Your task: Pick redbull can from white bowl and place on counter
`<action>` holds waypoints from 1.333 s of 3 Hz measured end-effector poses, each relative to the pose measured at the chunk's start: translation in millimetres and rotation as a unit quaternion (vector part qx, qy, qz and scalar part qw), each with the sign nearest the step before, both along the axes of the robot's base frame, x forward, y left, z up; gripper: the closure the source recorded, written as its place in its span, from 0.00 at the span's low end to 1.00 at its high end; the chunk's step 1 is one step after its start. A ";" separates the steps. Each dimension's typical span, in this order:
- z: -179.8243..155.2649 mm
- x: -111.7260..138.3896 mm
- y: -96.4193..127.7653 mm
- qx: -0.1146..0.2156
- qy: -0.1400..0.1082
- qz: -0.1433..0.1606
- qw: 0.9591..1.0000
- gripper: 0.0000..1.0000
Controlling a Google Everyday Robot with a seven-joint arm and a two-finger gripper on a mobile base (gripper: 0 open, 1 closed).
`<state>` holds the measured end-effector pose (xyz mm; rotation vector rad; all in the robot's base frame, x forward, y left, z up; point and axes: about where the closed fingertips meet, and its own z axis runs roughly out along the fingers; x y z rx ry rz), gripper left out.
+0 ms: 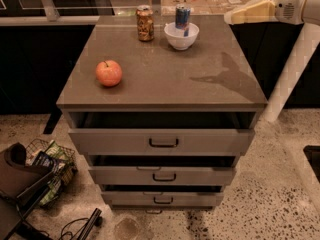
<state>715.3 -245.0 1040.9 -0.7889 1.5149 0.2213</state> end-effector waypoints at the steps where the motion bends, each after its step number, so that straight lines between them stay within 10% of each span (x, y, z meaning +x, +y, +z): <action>1: -13.0 30.9 26.0 0.017 0.025 0.006 1.000 0.00; 4: -65.2 101.4 86.8 0.051 0.081 0.024 0.995 0.00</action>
Offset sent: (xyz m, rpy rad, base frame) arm 0.0867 0.0744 -0.0464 0.0893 0.1552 0.0230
